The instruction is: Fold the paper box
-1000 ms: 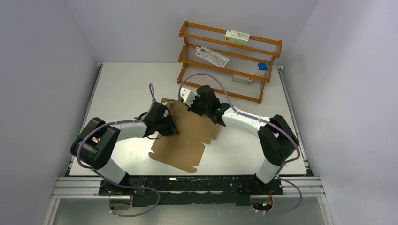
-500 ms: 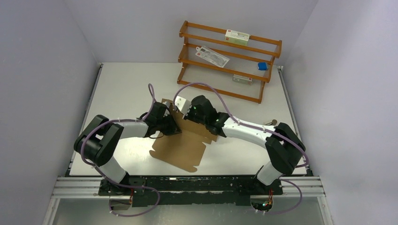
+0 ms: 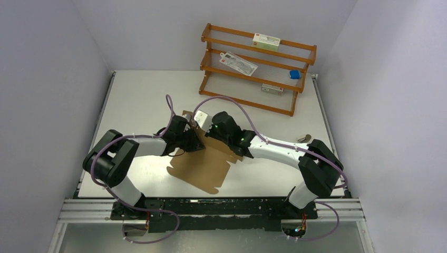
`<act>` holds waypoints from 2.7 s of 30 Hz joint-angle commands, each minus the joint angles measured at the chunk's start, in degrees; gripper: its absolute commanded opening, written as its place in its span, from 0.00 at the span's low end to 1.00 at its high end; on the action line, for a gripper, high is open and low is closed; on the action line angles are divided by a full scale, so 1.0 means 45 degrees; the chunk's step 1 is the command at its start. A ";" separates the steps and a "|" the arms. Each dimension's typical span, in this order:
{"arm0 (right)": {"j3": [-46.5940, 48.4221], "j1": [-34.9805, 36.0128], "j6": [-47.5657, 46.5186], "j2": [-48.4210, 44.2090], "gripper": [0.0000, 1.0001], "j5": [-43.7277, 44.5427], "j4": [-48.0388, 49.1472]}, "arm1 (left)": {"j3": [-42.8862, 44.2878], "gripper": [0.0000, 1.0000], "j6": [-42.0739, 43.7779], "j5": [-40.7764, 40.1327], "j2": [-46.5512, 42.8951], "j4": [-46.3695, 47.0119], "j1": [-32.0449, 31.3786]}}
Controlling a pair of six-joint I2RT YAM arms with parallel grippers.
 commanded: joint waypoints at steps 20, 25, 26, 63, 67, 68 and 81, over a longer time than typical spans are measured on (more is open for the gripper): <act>0.0091 0.0329 -0.2356 0.0470 0.00 0.0286 0.0824 | 0.1058 0.40 0.1542 0.1014 -0.4290 -0.3715 0.4739; 0.0141 0.0338 -0.2751 0.0426 0.00 0.0373 0.1165 | 0.2328 0.35 0.1544 0.1035 -0.3739 -0.3837 0.4850; 0.0123 0.0337 -0.2855 0.0386 0.00 0.0383 0.1250 | 0.2543 0.34 0.1521 0.1041 -0.3572 -0.3811 0.4850; -0.1209 0.0373 -0.9172 0.1529 0.00 0.1702 0.7370 | 0.2052 0.23 0.2117 -0.1408 -0.2674 -0.1291 0.3145; -0.1068 0.0388 -0.9551 0.1652 0.00 0.1877 0.7334 | 0.1124 0.28 0.2358 -0.2460 -0.3602 -0.1459 0.3331; -0.1056 0.0390 -0.9532 0.1611 0.00 0.1839 0.7224 | 0.0821 0.29 0.2309 -0.2548 -0.3828 -0.1436 0.3483; -0.1663 0.0678 -0.9246 0.1524 0.00 0.1876 0.7149 | -0.1102 0.45 0.1518 -0.1089 -0.2947 0.0463 0.4381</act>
